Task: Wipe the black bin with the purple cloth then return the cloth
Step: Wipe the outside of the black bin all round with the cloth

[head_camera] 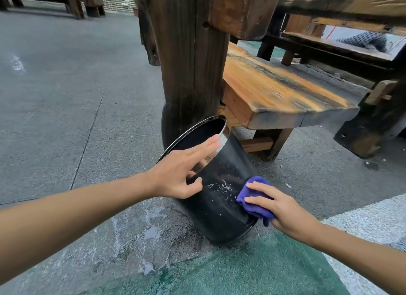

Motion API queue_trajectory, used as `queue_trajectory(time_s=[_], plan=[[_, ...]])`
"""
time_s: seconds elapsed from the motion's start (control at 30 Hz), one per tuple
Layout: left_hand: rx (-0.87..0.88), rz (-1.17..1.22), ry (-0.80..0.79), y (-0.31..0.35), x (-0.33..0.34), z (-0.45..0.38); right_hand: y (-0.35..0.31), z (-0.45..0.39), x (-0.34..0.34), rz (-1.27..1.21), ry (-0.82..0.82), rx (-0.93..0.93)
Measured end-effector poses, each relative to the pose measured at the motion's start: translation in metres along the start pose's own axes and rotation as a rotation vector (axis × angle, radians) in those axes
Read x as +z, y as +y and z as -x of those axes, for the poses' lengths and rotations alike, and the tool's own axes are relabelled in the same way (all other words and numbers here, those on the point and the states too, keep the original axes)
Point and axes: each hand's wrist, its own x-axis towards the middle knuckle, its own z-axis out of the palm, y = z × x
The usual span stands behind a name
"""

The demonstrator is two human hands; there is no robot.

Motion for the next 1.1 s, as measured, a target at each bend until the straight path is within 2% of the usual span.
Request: queue_trajectory(time_s=[0.17, 0.37, 0.47, 0.63, 0.7, 0.8, 0.93, 1.1], plan=[[0.004, -0.053, 0.003, -0.001, -0.001, 0.002, 0.002, -0.003, -0.007, -0.084, 0.053, 0.035], [-0.009, -0.091, 0.016, -0.006, -0.005, 0.014, -0.015, -0.048, -0.048, -0.17, 0.509, 0.197], [-0.005, -0.095, 0.034, -0.008, -0.006, 0.018, -0.037, -0.083, -0.057, -0.189, 0.591, 0.128], [-0.017, -0.07, 0.069, -0.012, -0.004, 0.025, -0.073, -0.118, -0.031, -0.121, 0.319, 0.004], [-0.019, -0.074, 0.071, -0.013, -0.005, 0.029, -0.077, -0.116, -0.019, -0.029, 0.301, -0.052], [-0.007, -0.076, 0.068, -0.015, -0.008, 0.034, -0.072, -0.1, -0.004, 0.091, 0.287, -0.102], [0.003, -0.064, 0.065, -0.016, -0.01, 0.037, -0.056, -0.059, 0.012, 0.177, 0.152, -0.219], [0.006, -0.089, 0.066, -0.016, -0.012, 0.035, -0.028, -0.014, 0.024, 0.215, -0.017, -0.265]])
